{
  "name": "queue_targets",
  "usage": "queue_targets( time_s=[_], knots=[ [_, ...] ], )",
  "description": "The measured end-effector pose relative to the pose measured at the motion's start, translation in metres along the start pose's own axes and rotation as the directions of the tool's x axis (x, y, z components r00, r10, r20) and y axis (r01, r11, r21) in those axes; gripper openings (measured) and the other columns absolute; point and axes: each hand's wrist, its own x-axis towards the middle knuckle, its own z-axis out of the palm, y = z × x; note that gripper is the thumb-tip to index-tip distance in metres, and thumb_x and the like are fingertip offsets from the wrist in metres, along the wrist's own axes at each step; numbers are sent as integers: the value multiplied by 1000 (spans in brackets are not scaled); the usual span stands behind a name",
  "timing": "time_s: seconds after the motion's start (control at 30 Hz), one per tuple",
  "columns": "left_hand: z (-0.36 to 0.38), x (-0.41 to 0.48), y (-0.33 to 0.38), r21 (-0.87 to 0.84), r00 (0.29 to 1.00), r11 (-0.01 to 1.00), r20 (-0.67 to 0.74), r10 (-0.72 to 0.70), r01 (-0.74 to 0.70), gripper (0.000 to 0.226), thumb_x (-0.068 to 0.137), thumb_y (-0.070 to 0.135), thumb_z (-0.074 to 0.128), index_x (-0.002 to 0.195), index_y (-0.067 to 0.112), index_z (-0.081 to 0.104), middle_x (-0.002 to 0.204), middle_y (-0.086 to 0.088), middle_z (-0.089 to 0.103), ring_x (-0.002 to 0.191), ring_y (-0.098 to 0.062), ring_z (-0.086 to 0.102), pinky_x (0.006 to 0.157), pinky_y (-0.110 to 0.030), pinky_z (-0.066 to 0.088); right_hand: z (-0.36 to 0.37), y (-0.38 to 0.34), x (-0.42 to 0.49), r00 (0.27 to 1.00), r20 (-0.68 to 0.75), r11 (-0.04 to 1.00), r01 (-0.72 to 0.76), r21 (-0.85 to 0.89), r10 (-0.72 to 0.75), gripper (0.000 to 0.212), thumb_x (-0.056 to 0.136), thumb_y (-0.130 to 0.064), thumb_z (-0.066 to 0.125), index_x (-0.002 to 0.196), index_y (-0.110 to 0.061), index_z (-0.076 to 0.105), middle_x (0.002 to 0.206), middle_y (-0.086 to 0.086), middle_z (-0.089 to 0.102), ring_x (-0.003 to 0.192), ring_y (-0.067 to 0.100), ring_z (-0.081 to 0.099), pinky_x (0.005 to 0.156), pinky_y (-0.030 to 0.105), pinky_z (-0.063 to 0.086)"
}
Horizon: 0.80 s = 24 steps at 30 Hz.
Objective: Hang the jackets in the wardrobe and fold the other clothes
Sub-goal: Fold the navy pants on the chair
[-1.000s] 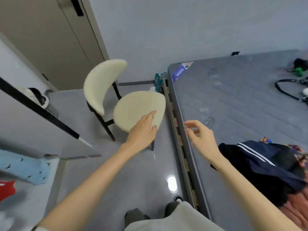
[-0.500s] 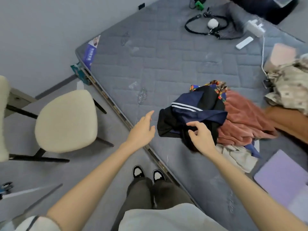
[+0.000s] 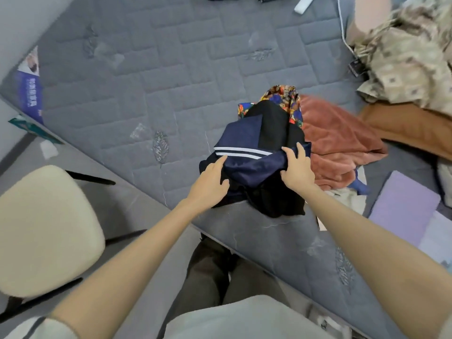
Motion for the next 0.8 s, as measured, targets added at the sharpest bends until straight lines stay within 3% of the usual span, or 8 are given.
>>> queue_targets(
  time_s=[0.17,0.27,0.4,0.5,0.6,0.67,0.73,0.8],
  knots=[
    [0,36,3,5,996,997,53,74,-74,77,86,16,62,151,20,21,151,-7,33,137,-27,33,108,-37,34,3,5,11,983,-103,965,128,-231,-155,25,90,-6,51,115,-7,50,115,14,56,105,35,45,71,35,28],
    [-3,46,10,44,982,985,95,165,-170,89,80,22,72,151,21,19,154,-3,28,141,-23,27,111,-41,33,-14,4,0,979,-121,979,178,100,-165,19,86,-2,54,105,-6,53,88,15,59,83,31,49,63,34,27],
    [-9,53,30,136,957,953,145,252,-272,102,70,39,81,150,27,20,160,-1,11,147,-27,6,115,-56,21,-48,-10,-27,971,-159,853,235,466,-180,20,78,0,62,91,-14,56,72,4,58,66,18,44,59,25,33],
    [-12,56,36,109,941,937,108,321,-332,64,80,35,73,137,26,44,159,2,17,147,-25,5,113,-57,11,-66,-24,-45,968,-93,728,236,644,-232,17,77,2,64,88,-10,57,73,17,59,66,15,44,61,29,36],
    [-20,54,35,-10,952,953,43,303,-302,29,91,6,52,118,14,57,129,-8,58,122,-26,49,115,-50,19,-76,-30,-56,964,-66,623,218,751,-257,23,75,-3,71,86,-19,57,70,-5,60,66,5,48,60,23,39],
    [-33,45,35,-225,981,955,-37,189,-192,28,88,-4,42,106,12,58,97,-4,67,90,-15,59,96,-27,43,-75,-31,-57,958,-77,691,255,676,-277,32,72,-7,76,89,-24,55,75,-15,59,67,3,51,60,19,42],
    [-49,32,37,-419,989,898,-115,96,-136,31,85,-8,37,90,17,55,81,7,62,73,5,55,69,-10,42,-63,-30,-53,947,-84,836,313,451,-309,35,71,-6,73,98,-19,54,88,-5,61,79,15,58,66,30,45],
    [-61,13,39,-504,985,850,-149,91,-155,34,84,-7,34,80,23,52,76,13,58,67,10,49,64,-10,40,-47,-34,-47,940,-95,920,340,194,-327,29,75,-5,65,102,-12,56,96,5,55,88,29,57,66,38,43]
  ],
)
